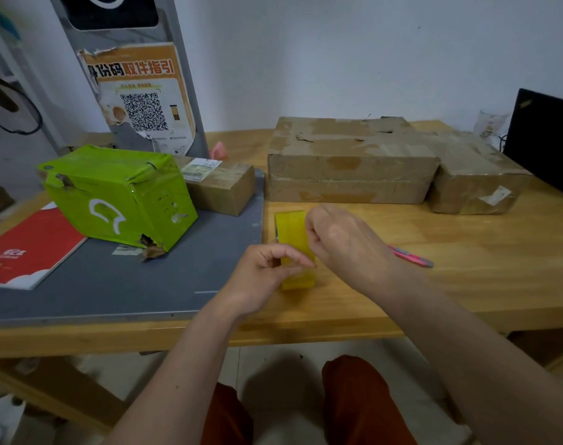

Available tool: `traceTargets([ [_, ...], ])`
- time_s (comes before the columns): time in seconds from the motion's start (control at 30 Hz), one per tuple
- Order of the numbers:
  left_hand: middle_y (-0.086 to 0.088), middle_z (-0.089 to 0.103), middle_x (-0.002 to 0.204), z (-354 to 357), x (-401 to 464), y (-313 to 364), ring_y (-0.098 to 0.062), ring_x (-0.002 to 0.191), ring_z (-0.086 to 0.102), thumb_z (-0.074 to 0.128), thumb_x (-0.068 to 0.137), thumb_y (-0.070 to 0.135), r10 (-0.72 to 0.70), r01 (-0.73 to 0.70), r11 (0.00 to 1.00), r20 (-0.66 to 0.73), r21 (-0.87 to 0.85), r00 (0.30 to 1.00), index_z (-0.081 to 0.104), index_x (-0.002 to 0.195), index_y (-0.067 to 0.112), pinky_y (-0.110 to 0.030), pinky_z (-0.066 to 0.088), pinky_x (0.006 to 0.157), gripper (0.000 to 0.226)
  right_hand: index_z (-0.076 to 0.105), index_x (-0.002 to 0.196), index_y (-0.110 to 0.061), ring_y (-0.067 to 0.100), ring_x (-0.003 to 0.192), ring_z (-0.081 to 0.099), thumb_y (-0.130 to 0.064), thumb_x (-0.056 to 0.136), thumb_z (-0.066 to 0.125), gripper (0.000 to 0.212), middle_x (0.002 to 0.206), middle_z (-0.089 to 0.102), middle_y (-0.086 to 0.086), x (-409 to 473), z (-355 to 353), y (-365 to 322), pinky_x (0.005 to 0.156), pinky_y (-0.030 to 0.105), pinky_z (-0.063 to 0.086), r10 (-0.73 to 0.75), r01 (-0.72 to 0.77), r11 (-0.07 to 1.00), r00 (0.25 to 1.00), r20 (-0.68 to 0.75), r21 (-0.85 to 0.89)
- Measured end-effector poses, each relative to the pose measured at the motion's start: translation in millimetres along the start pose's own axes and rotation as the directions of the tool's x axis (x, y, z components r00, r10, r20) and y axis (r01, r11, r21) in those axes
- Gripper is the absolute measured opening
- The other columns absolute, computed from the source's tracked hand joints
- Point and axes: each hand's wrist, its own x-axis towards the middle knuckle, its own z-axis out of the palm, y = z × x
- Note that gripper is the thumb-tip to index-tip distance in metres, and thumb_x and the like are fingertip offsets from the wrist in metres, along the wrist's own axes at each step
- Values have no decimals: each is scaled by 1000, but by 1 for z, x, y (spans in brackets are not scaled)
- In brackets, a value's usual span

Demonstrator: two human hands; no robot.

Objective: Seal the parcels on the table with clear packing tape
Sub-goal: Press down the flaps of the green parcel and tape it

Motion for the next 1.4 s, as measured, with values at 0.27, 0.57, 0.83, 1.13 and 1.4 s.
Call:
traceTargets([
  [0.27, 14, 72, 76, -2, 0, -1, 3, 78, 64, 65, 88, -6, -12, 12, 1000, 6, -27, 1000, 75, 77, 21, -11, 45, 74, 31, 72, 113, -14, 4, 87, 62, -19, 86, 73, 28, 97, 71, -2, 1, -9, 8, 79, 15, 48, 270, -269, 875, 961, 56, 403],
  [0.57, 14, 74, 78, -2, 1, -2, 2, 80, 66, 64, 90, -3, -3, 3, 1000, 19, -3, 1000, 75, 76, 25, -13, 47, 77, 33, 70, 98, -7, 19, 90, 62, -15, 97, 58, 14, 97, 68, 5, 12, -16, -5, 79, 33, 49, 179, -187, 971, 982, 67, 151],
  [0.83, 13, 75, 79, -1, -2, -1, 0, 82, 67, 65, 88, -8, 8, -8, 1000, 18, -21, 1000, 76, 75, 29, -16, 49, 79, 41, 34, 94, -15, 17, 82, 39, 2, 96, 44, 19, 92, 38, 0, 12, -19, -11, 68, 26, 29, 119, -119, 993, 946, 303, -20],
  [1.13, 17, 71, 92, -4, 2, -1, -7, 91, 61, 67, 89, 1, -14, 12, 997, -25, -82, 1000, 75, 83, 43, -29, 45, 85, 43, 40, 90, -20, 8, 79, 42, -12, 101, 41, 14, 95, 40, -3, -2, -14, -3, 69, 24, 38, 73, -107, 955, 989, 131, 277],
  [1.4, -8, 66, 110, -12, 1, 8, -22, 97, 62, 65, 90, 4, -44, 47, 981, 19, -186, 999, 60, 121, 44, -40, 52, 87, 50, 48, 89, -28, 14, 75, 63, -5, 94, 58, 26, 81, 62, -2, 5, 3, 4, 67, 36, 55, 189, -157, 785, 982, 9, 600],
])
